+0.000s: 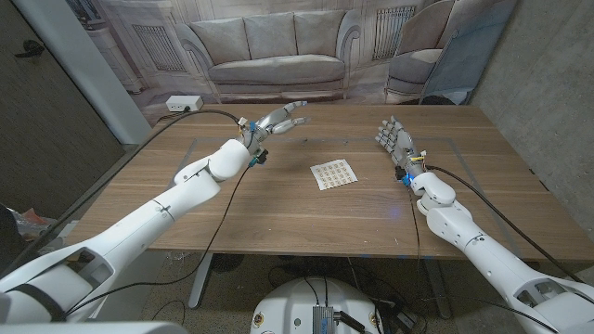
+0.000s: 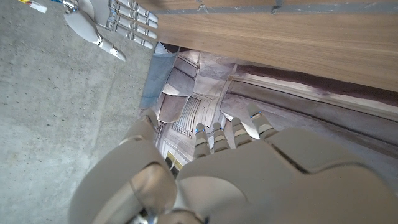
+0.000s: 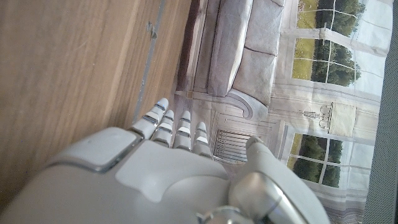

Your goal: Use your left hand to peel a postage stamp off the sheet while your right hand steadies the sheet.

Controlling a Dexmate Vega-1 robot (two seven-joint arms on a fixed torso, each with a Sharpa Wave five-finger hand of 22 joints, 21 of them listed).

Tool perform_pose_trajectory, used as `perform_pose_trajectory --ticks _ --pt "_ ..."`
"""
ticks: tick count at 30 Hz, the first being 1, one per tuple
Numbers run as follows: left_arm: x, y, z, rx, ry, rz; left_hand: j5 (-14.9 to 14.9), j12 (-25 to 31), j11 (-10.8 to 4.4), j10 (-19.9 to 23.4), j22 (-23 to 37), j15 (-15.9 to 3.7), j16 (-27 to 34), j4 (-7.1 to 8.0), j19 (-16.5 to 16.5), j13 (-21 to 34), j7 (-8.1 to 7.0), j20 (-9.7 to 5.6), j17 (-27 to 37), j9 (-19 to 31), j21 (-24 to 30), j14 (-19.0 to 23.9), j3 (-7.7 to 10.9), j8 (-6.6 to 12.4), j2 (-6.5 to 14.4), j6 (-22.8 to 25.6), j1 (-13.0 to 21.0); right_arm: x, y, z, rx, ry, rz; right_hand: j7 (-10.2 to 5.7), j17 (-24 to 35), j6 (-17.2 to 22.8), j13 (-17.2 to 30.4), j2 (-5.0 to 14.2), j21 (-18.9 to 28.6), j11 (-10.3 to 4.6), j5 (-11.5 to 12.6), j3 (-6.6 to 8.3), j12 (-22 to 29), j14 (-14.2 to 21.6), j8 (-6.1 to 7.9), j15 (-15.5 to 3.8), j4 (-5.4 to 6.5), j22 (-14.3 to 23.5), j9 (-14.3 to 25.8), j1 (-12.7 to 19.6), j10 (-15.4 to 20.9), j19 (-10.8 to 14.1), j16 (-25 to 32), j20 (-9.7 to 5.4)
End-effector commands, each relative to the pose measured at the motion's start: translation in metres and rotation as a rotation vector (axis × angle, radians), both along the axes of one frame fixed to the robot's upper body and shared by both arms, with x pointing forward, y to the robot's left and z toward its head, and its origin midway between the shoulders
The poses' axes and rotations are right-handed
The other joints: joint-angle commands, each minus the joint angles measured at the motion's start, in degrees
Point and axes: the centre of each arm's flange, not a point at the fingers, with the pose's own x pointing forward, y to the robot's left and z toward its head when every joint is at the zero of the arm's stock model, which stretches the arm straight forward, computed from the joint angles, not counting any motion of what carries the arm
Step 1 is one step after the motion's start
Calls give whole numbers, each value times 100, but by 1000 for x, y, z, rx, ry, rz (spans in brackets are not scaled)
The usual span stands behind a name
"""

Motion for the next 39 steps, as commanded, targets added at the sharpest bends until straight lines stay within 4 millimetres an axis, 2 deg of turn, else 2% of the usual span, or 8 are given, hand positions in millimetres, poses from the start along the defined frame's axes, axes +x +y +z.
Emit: perform_pose_trajectory --ticks 1,13,24,33,39 --pt "-11 -17 6 109 -31 3 -29 -42 -14 37 9 1 -7 -23 -296 19 -34 24 27 9 -17 -66 14 42 -30 87 43 -4 0 -2 5 -6 -1 -4 20 56 7 8 25 -9 -5 -3 52 39 22 13 -34 33 31 73 50 54 -9 14" --pt "-23 -32 9 207 -71 29 -38 -50 -29 87 8 -8 -17 -83 -291 20 -122 16 24 8 -42 -92 6 36 -80 195 118 -7 0 -6 11 -9 3 -12 21 62 7 13 21 -5 -12 -9 47 41 21 17 -49 35 32 75 48 50 -10 16" --pt "-34 -44 10 304 -111 66 -30 -64 -47 114 4 -12 -37 -179 -287 21 -140 10 12 7 -69 -132 10 48 -143 333 243 -11 -1 -10 19 -11 -2 -11 22 67 8 17 19 -8 -16 -16 46 40 21 12 -60 36 33 73 52 49 -10 20" --pt "-38 -55 10 378 -134 99 5 -57 -104 227 -2 -31 -29 -342 -172 20 -142 1 -9 7 -72 -94 55 91 -199 587 518 -15 -2 -13 23 -12 -3 -11 23 82 8 19 21 -4 -19 -22 48 46 24 22 -69 37 34 71 64 56 -8 26" --pt "-40 -62 9 454 -131 121 53 -41 -179 430 -4 -47 -14 -467 -47 16 -152 -8 -27 3 -89 -3 99 207 -296 1114 907 -17 -3 -15 25 -10 -5 -10 23 95 8 21 22 1 -20 -26 54 54 28 20 -74 37 34 69 84 61 -6 22"
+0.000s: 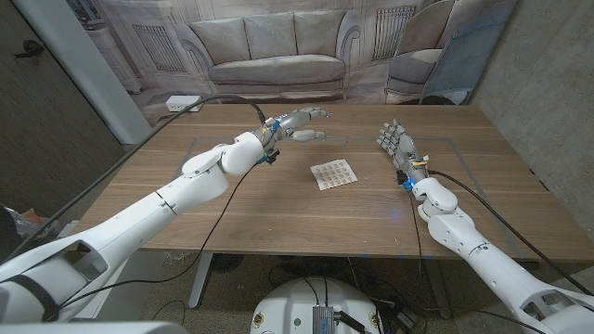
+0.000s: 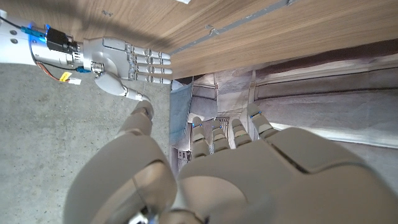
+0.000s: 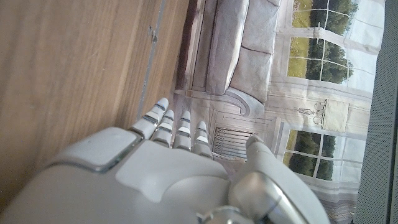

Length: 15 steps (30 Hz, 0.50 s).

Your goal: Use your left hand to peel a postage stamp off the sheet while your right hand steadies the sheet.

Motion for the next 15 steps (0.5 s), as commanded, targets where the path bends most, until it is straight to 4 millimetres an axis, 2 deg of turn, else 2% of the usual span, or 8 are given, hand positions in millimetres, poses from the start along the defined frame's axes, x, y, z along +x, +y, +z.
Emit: perform_pose_trajectory --ticks 1,4,7,15 --pt "-13 -22 2 131 -34 24 64 11 -49 212 11 -25 16 -81 -36 16 2 4 -13 18 -17 67 26 98 -74 380 291 -4 -2 -4 9 1 -5 -11 23 34 9 -1 21 -18 -24 14 54 34 28 17 -36 9 34 46 63 60 -5 27" --pt "-14 -24 1 147 -42 44 80 20 -91 310 11 -48 36 -98 18 14 -38 -3 -18 15 -22 145 41 136 -111 583 452 -4 -1 -6 11 5 -4 -9 23 37 9 0 21 -20 -24 12 57 35 28 15 -39 9 34 46 75 62 -5 22" --pt "-14 -26 1 169 -32 53 94 20 -96 377 10 -40 34 -110 50 13 6 15 -22 13 -33 170 46 150 -160 715 592 -4 -1 -7 11 5 -5 -5 23 37 10 2 22 -16 -25 11 61 38 27 17 -41 10 35 45 88 63 -5 27" --pt "-15 -32 2 231 -41 91 110 -4 -119 409 10 -18 27 -115 107 11 -6 1 -26 12 -46 190 48 165 -228 896 791 -4 -1 -7 14 2 -2 -9 24 41 10 5 21 -10 -26 6 61 48 26 12 -48 10 35 43 96 65 -2 23"
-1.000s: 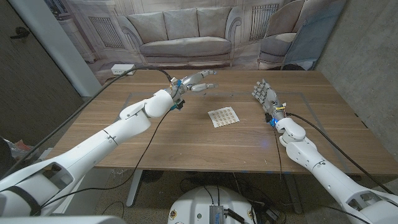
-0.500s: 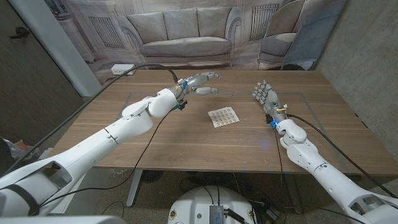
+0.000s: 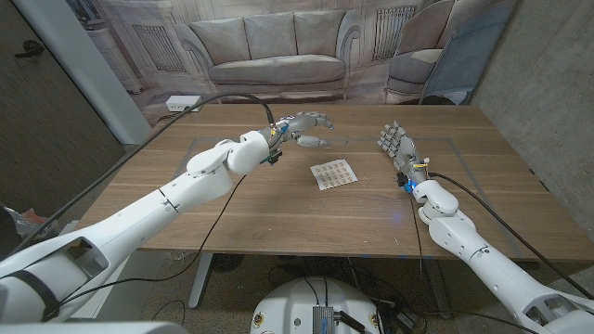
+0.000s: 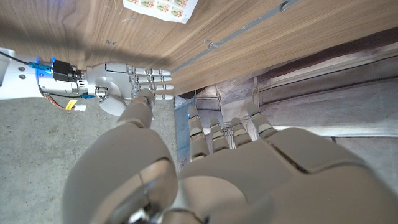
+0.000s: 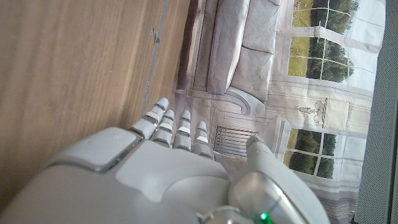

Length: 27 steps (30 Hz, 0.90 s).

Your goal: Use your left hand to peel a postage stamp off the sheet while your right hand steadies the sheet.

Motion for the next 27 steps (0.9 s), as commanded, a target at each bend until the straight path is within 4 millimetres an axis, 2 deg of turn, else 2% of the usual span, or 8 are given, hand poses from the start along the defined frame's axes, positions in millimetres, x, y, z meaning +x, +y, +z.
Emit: perform_pose_trajectory --ticks 1,7,19,23,27 --pt "-3 -10 1 95 -8 51 24 -10 5 77 8 37 24 -29 49 12 -11 -10 0 12 -18 32 23 24 -24 104 146 -2 0 -2 8 0 -2 -13 24 42 11 6 25 30 -2 5 63 61 26 13 -17 11 6 42 71 41 2 -16" --pt "-3 -21 0 201 -23 132 34 -20 -15 102 8 32 31 -31 106 12 -10 -27 -1 14 -18 71 26 6 -59 138 270 0 0 -3 10 4 -3 -4 24 66 11 6 29 55 -2 0 72 71 33 18 -23 11 6 41 103 56 3 -16" --pt "4 -26 -3 261 -25 167 59 -59 -25 93 7 22 20 -26 182 13 -63 -60 -3 19 -33 85 11 -48 -159 170 509 2 1 -4 15 15 -7 -3 24 114 11 7 30 67 -3 -7 77 96 45 8 -30 12 6 36 130 63 6 -21" --pt "7 -29 -4 289 -37 182 76 -77 -31 81 6 65 15 -27 212 14 -110 -22 -3 23 -40 86 9 -85 -191 145 616 4 2 -4 18 15 -8 -4 23 120 12 8 35 62 -3 -10 81 106 45 15 -33 12 7 35 149 81 8 -15" --pt "9 -33 -4 320 -41 192 100 -91 -59 77 3 83 11 -32 248 15 -245 -16 -3 28 -50 94 -12 -105 -265 166 732 5 3 -7 26 20 -5 -9 24 130 12 8 39 70 -4 -14 81 121 46 1 -36 12 7 32 156 92 11 -24"
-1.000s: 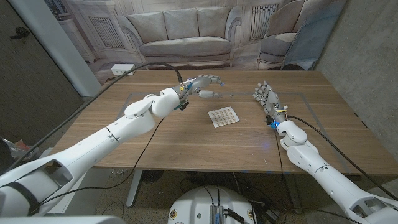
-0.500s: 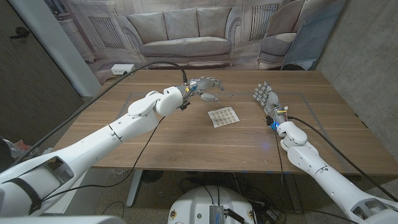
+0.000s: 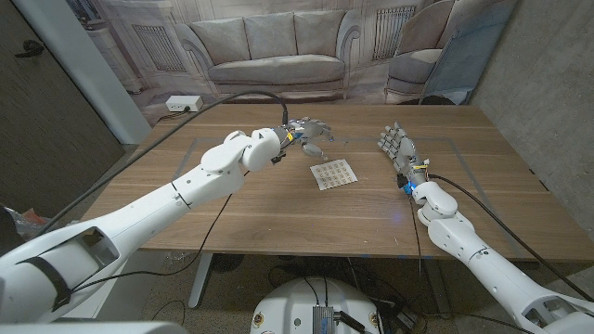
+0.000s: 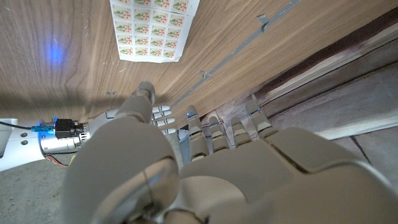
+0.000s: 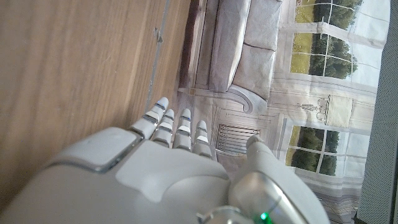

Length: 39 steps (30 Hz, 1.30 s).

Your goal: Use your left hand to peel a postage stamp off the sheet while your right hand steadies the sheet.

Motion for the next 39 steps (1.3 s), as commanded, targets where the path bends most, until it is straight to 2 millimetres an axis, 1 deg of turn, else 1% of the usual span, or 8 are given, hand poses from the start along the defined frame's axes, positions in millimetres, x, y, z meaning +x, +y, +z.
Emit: perform_pose_trajectory --ticks 1,9,14,20,27,31,32,39 --pt "6 -8 -2 91 -14 49 68 -29 -58 6 1 70 6 -19 90 16 -150 30 -5 13 -10 10 -34 -34 -75 46 151 4 2 -3 8 12 0 -8 24 73 12 8 38 5 -5 10 40 44 47 11 -13 13 8 32 35 72 9 -3" --pt "12 -13 -2 142 -11 68 131 -47 -164 35 0 20 -3 -16 159 19 -374 -58 -3 25 -34 10 -58 8 -188 295 440 7 1 -6 23 17 -4 -6 25 94 12 7 39 8 -6 3 44 58 50 16 -15 14 8 25 56 79 10 -5" --pt "16 -19 -1 183 17 108 152 -77 -193 12 1 -18 -36 -3 224 20 -506 -92 -9 32 -42 -61 -74 -65 -236 221 636 8 1 -7 23 20 -2 -1 25 106 12 5 42 12 -7 -3 45 76 52 20 -15 14 9 18 67 88 14 1" --pt "20 -24 -4 216 38 91 162 -151 -148 -148 4 35 -81 62 211 23 -519 -86 -4 42 -84 -212 -150 -136 -309 172 724 9 -1 -9 36 22 -8 2 27 125 13 1 41 8 -9 -14 46 85 54 11 -12 15 9 3 80 90 14 3" --pt "17 -29 -8 240 36 83 168 -179 -149 -234 5 71 -79 117 181 25 -509 -115 6 52 -124 -268 -239 -132 -376 260 708 10 -1 -10 44 18 -6 2 28 146 13 -2 47 8 -9 -25 47 104 57 11 -9 15 10 -12 96 110 16 0" --pt "16 -32 -11 260 40 84 174 -183 -148 -255 6 78 -75 136 179 26 -499 -123 9 63 -143 -288 -292 -85 -421 412 709 11 -1 -11 48 20 -6 -2 29 153 13 -4 49 5 -10 -31 47 117 57 5 -6 16 10 -20 102 116 19 -4" --pt "16 -33 -12 261 50 80 185 -182 -150 -271 7 75 -64 155 179 27 -471 -138 10 82 -168 -292 -356 -8 -467 632 720 11 -1 -12 48 21 -2 -2 29 152 13 -5 49 7 -10 -33 49 119 56 6 -5 16 10 -23 108 116 19 -6" --pt "18 -39 -22 310 61 103 200 -204 -133 -365 10 72 -69 188 147 30 -439 -163 21 130 -224 -376 -497 102 -580 891 706 11 0 -14 61 25 -6 -8 32 183 13 -5 54 9 -11 -50 57 146 61 -4 8 17 10 -52 142 137 25 -3"
